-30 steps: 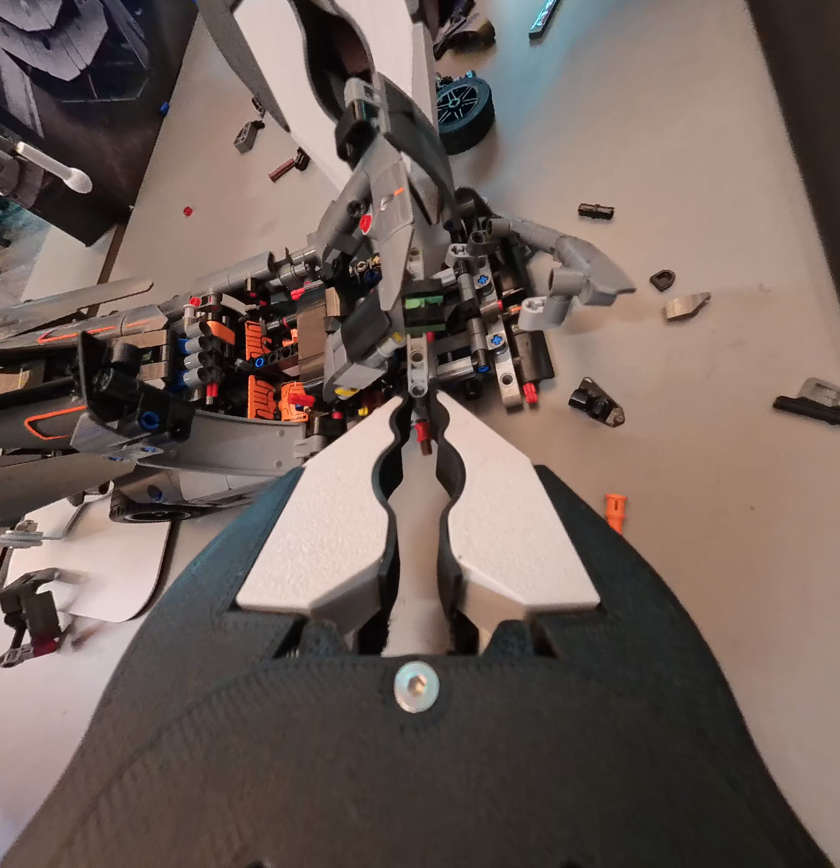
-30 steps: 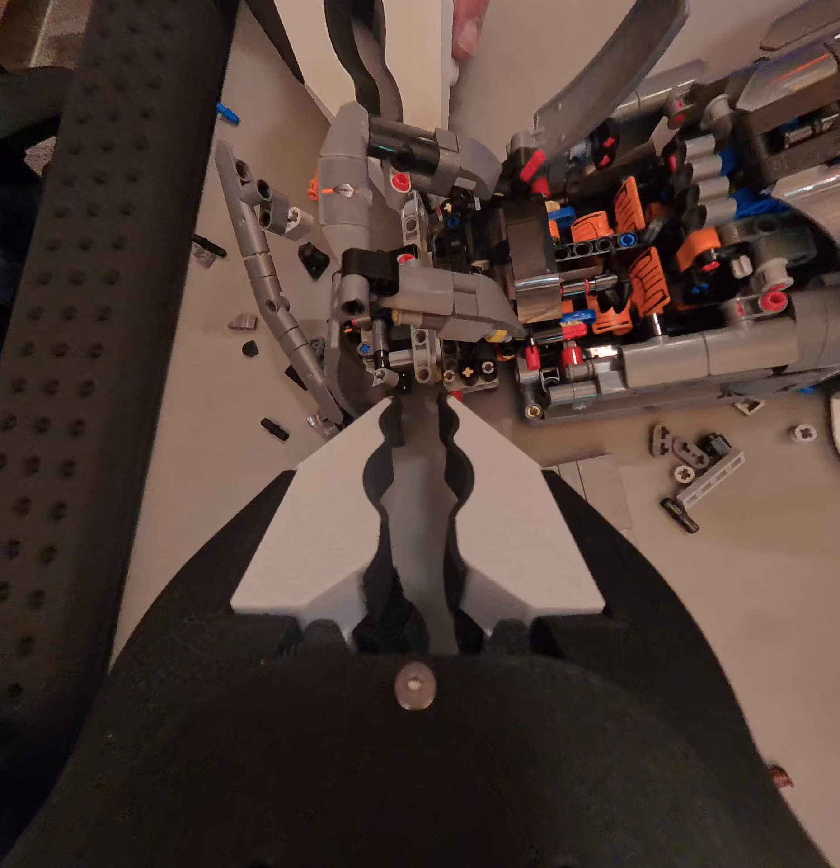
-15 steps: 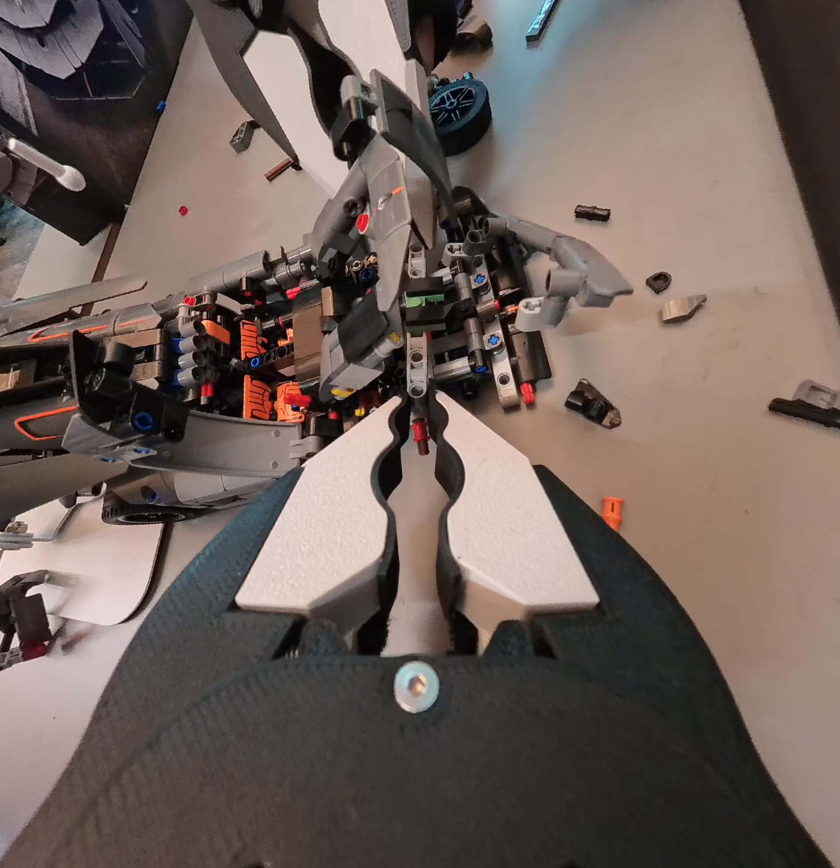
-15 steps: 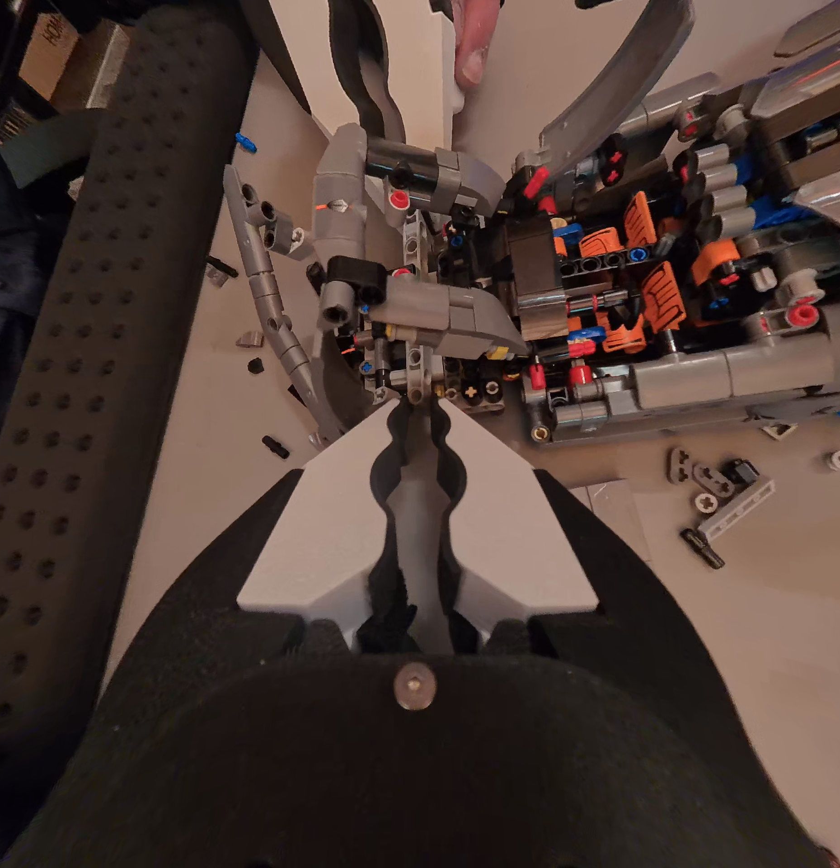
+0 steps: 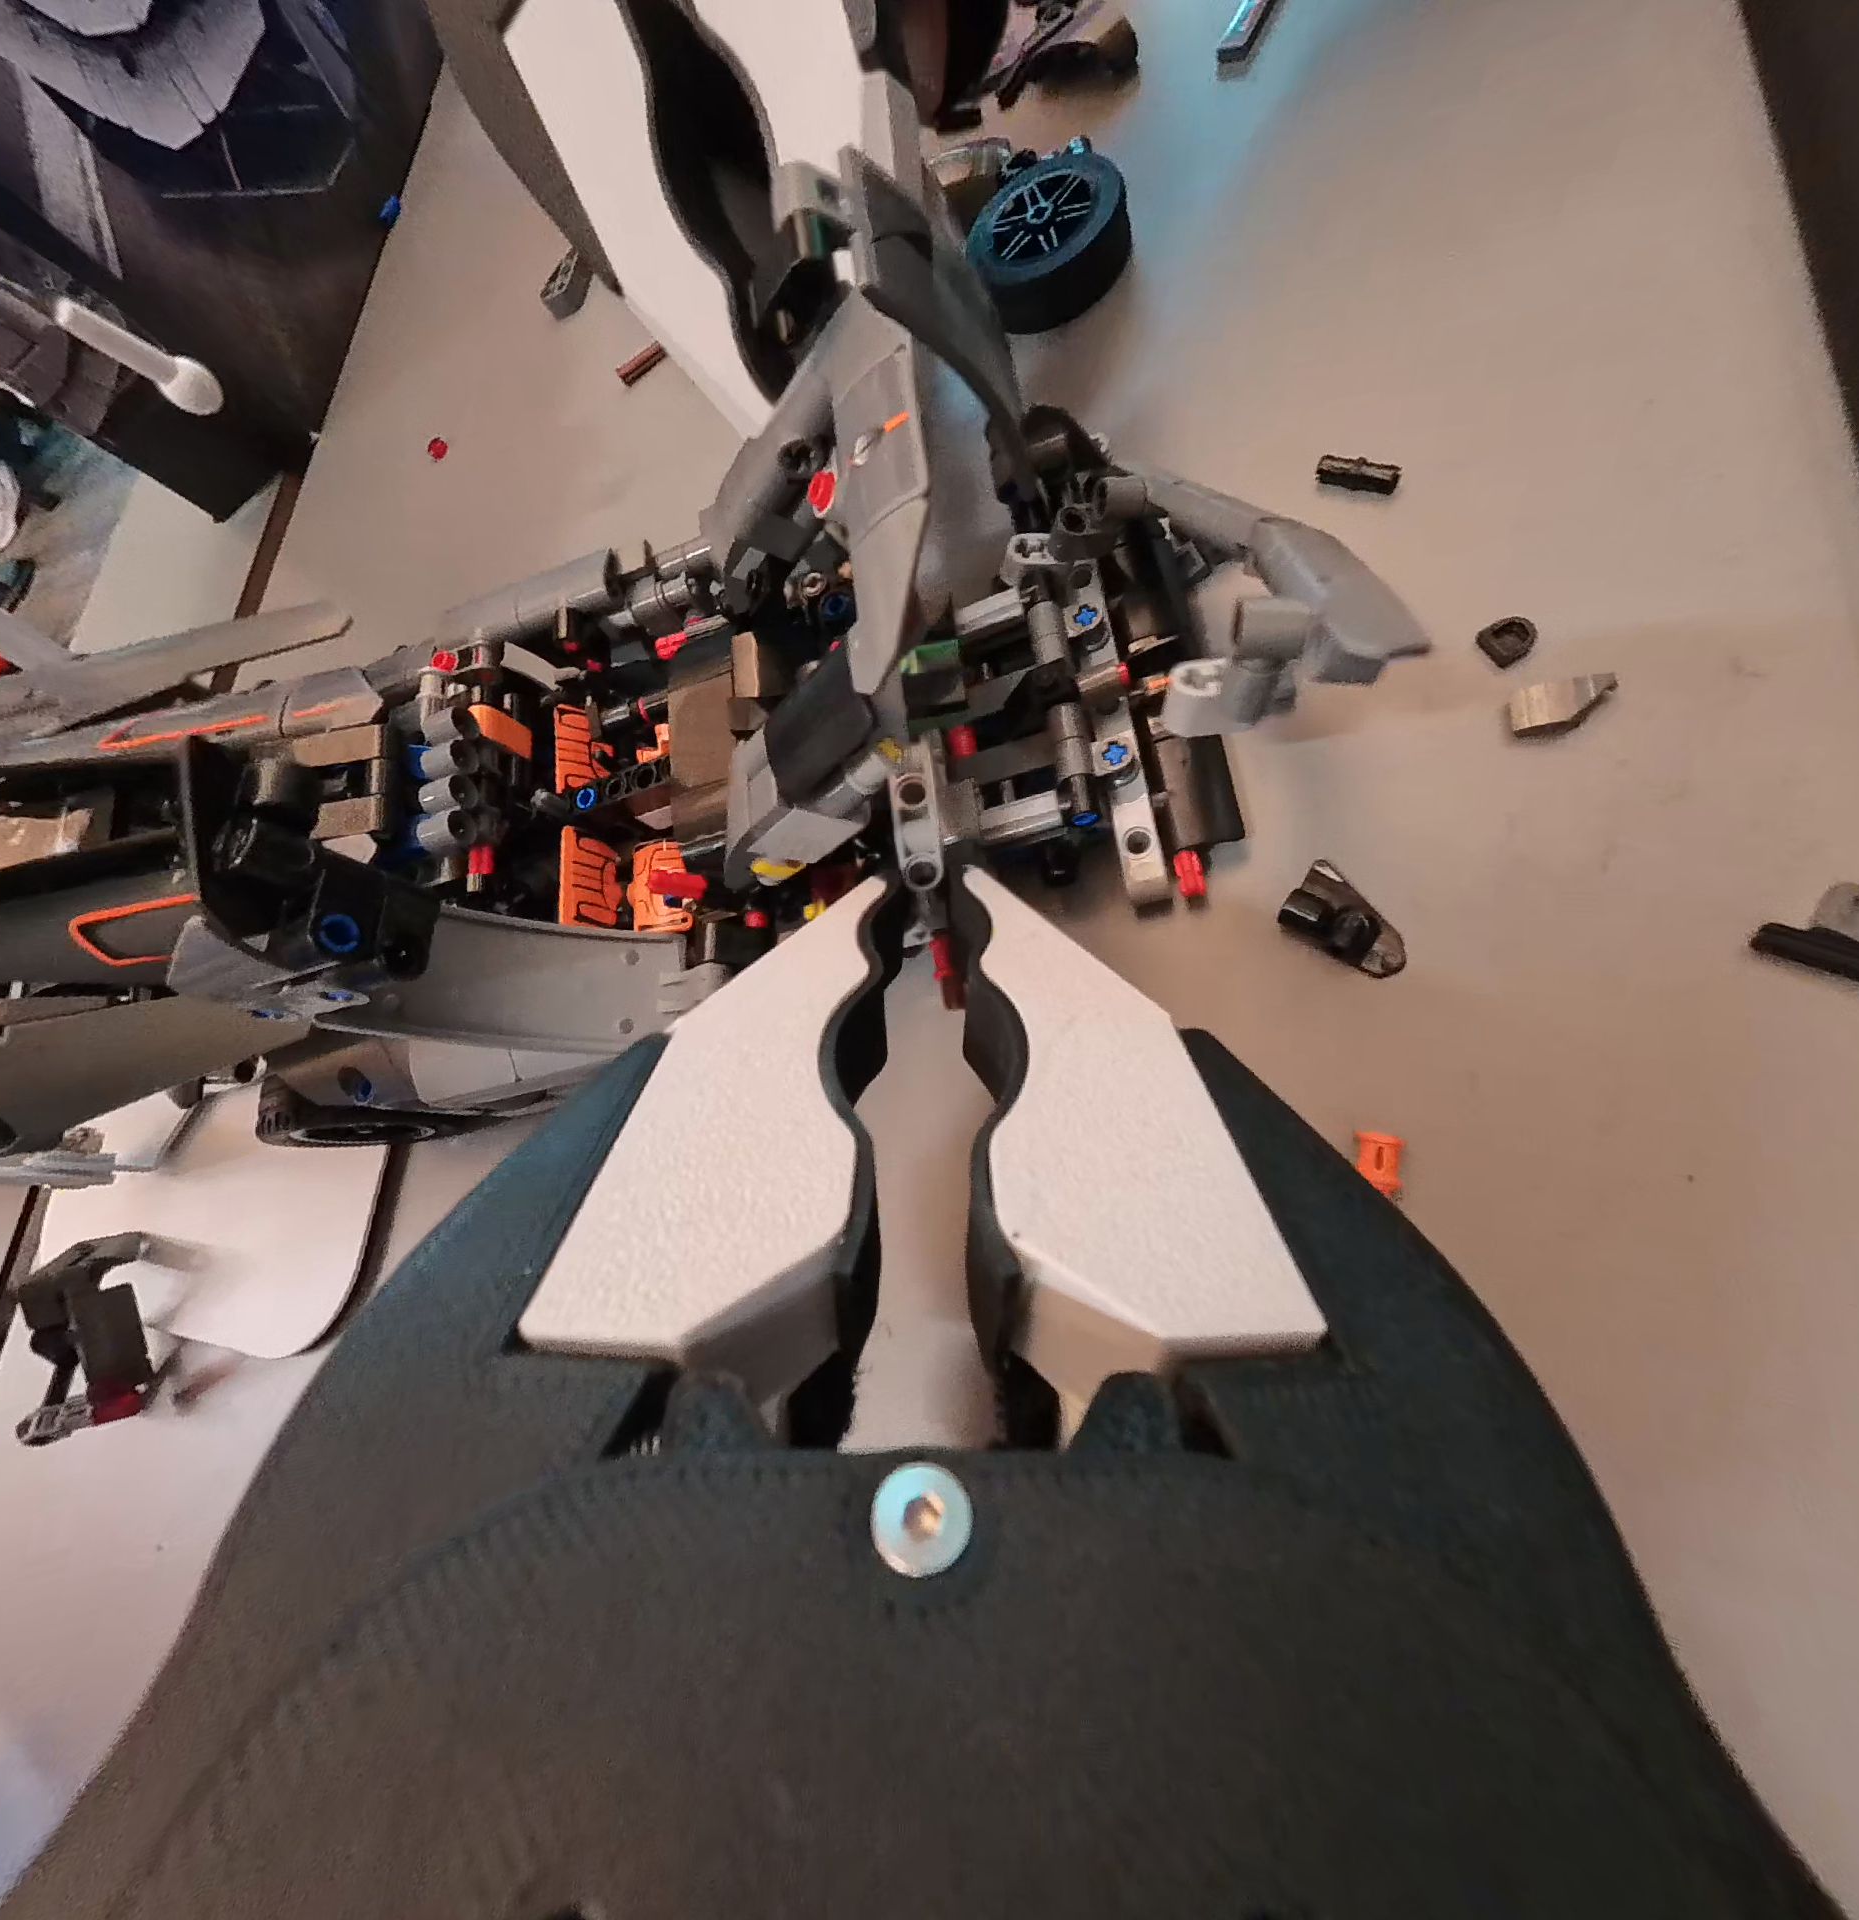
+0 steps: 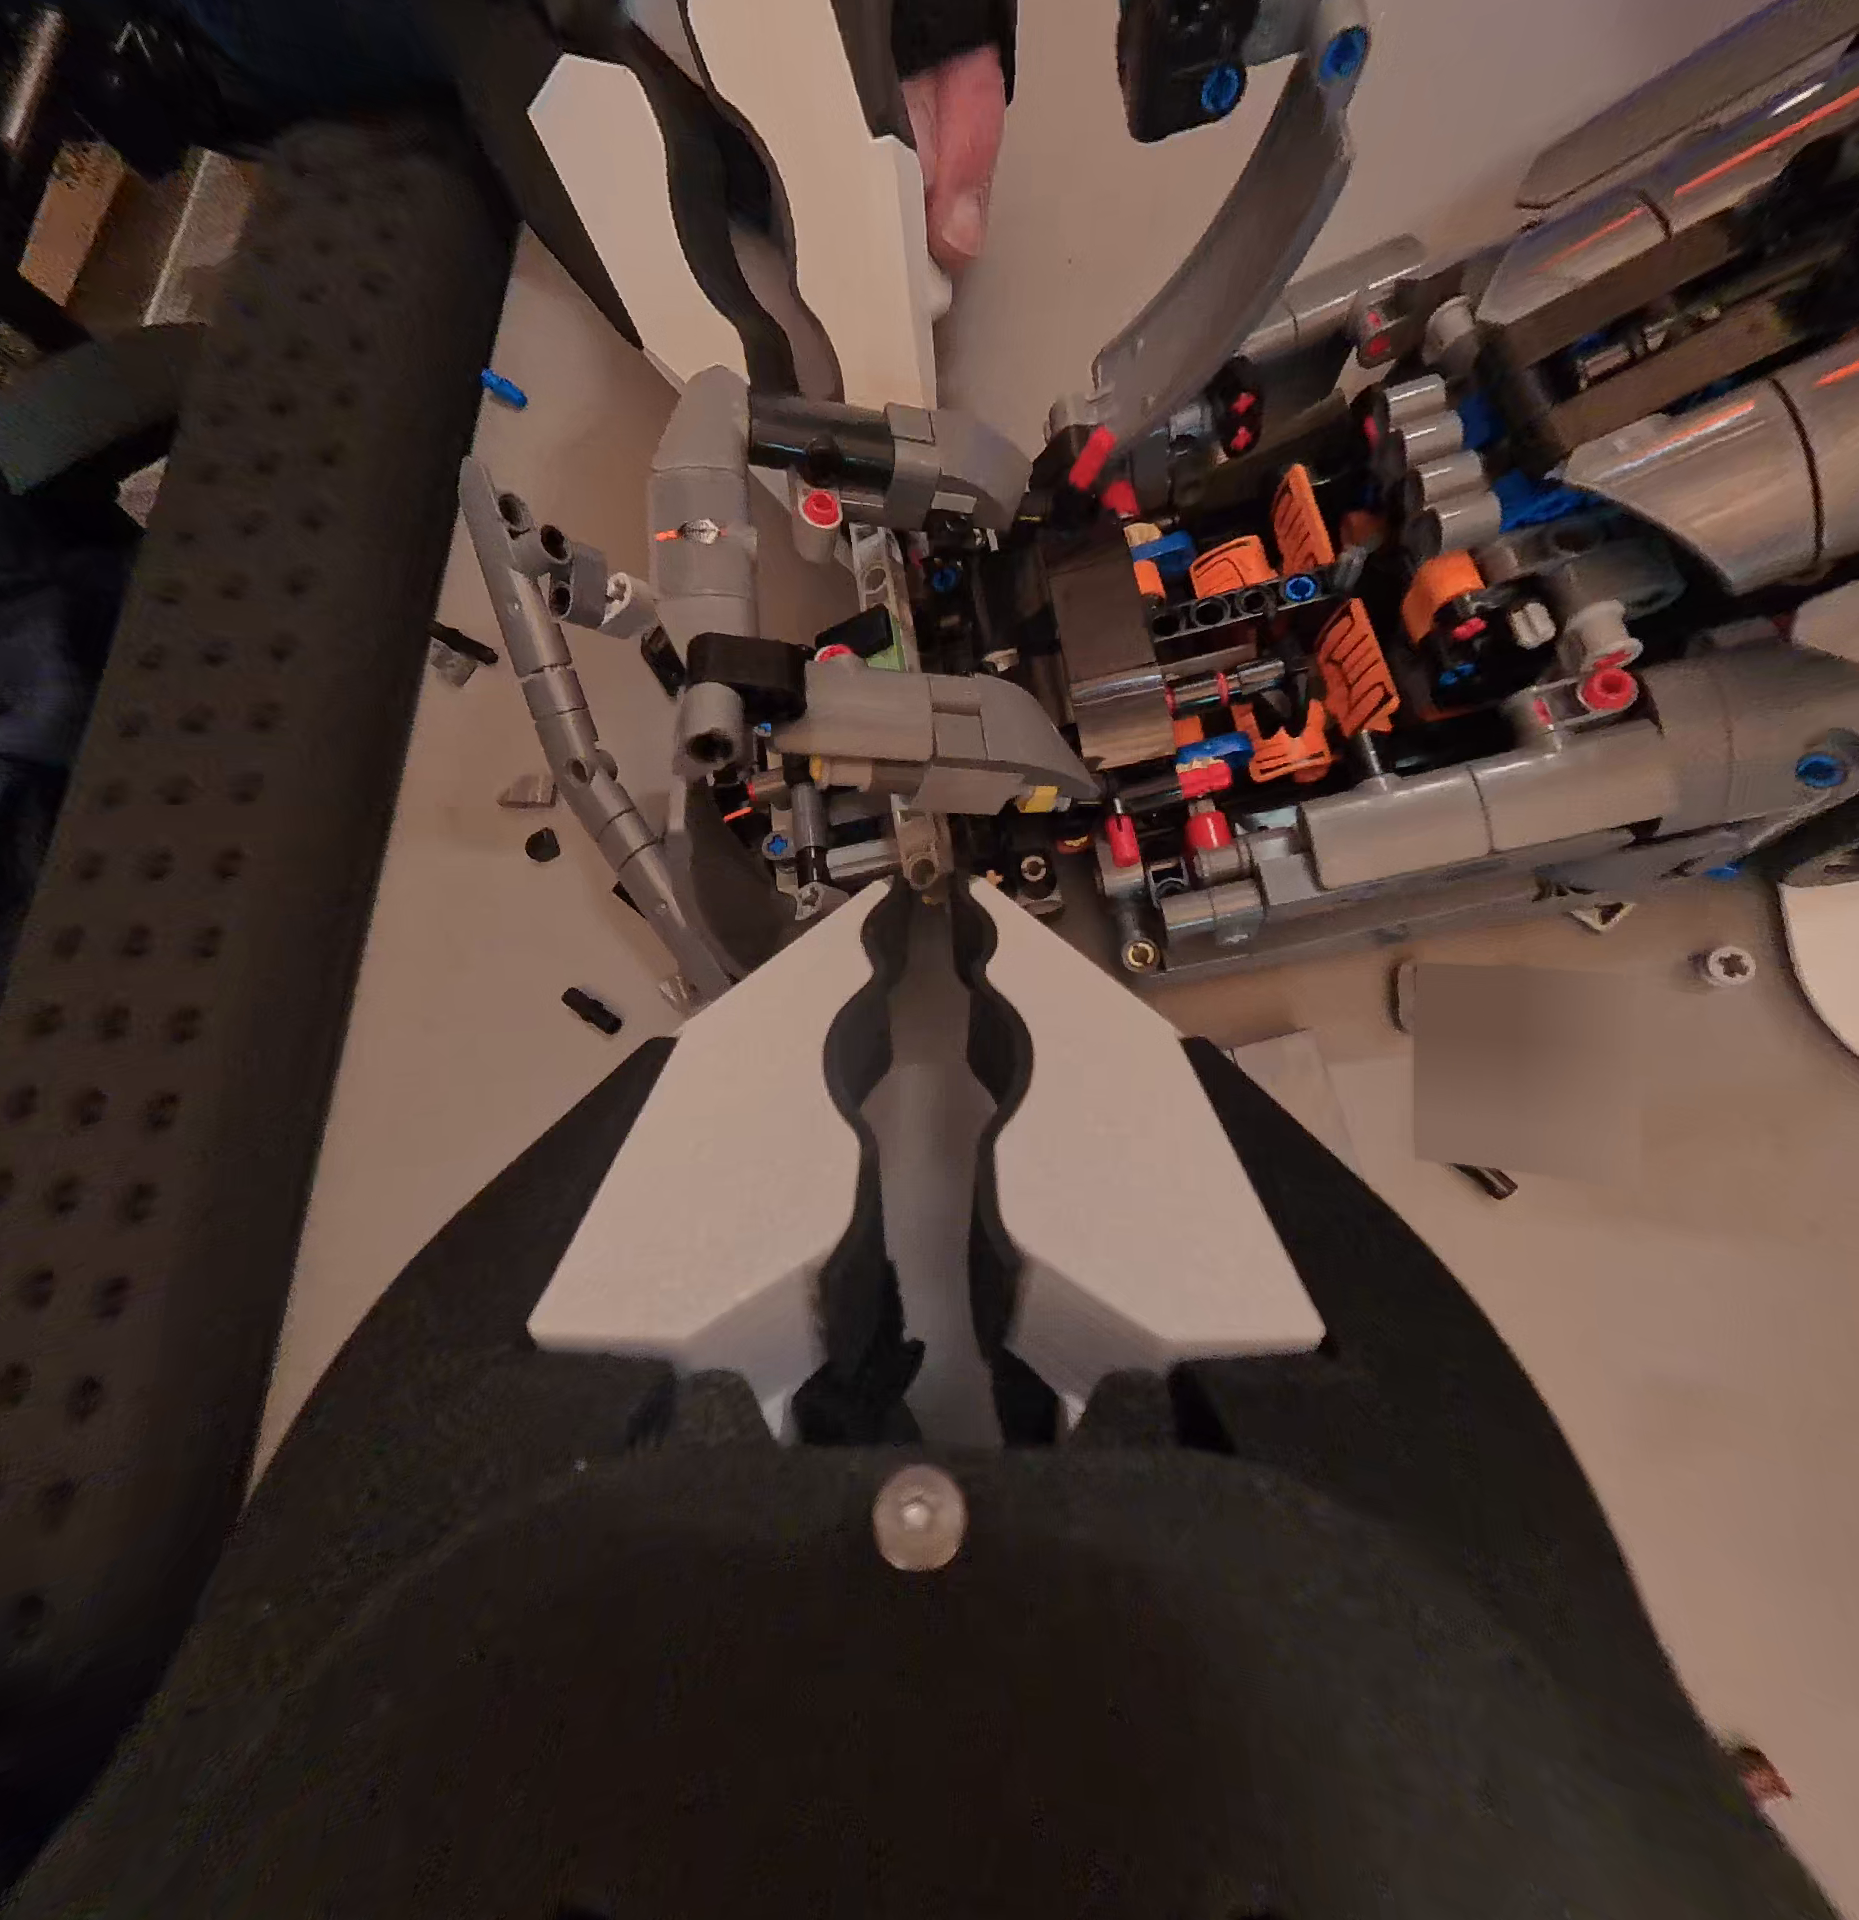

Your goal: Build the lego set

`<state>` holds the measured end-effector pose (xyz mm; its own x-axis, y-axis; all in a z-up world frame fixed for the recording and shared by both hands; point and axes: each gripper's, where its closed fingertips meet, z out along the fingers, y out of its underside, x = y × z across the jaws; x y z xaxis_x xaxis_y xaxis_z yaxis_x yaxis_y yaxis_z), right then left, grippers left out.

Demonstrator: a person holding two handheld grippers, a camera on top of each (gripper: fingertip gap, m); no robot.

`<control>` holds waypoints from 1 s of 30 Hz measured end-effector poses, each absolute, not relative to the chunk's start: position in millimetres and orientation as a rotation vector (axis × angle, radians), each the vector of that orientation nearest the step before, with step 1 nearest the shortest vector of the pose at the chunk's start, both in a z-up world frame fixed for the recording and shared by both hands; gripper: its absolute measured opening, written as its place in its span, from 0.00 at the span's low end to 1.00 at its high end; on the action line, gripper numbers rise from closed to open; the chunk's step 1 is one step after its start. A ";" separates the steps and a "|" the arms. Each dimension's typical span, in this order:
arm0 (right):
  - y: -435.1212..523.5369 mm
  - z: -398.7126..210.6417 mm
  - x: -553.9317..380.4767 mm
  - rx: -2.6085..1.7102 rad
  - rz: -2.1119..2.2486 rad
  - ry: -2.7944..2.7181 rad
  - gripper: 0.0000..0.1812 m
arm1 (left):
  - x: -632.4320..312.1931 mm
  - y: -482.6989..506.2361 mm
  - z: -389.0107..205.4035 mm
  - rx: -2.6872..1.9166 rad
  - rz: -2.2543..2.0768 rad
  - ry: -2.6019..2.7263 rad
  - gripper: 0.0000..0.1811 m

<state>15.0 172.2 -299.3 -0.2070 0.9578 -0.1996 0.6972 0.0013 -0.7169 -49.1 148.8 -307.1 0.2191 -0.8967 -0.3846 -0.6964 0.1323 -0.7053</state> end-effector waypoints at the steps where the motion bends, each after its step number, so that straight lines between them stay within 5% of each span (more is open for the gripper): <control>1: 172.9 -299.0 15.0 -1.713 1.035 -1.935 0.03 | -49.7 149.9 -307.1 -1.628 -0.289 1.521 0.02; 30: 164.9 -297.9 10.7 -1.696 1.086 -1.943 0.05 | -42.9 152.6 -303.5 -1.654 -0.313 1.450 0.04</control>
<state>10.7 164.9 -297.9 -0.2287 0.9477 -0.2228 0.6865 -0.0053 -0.7271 -42.9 152.6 -303.5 0.2841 -0.8922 -0.3510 -0.6681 0.0784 -0.7399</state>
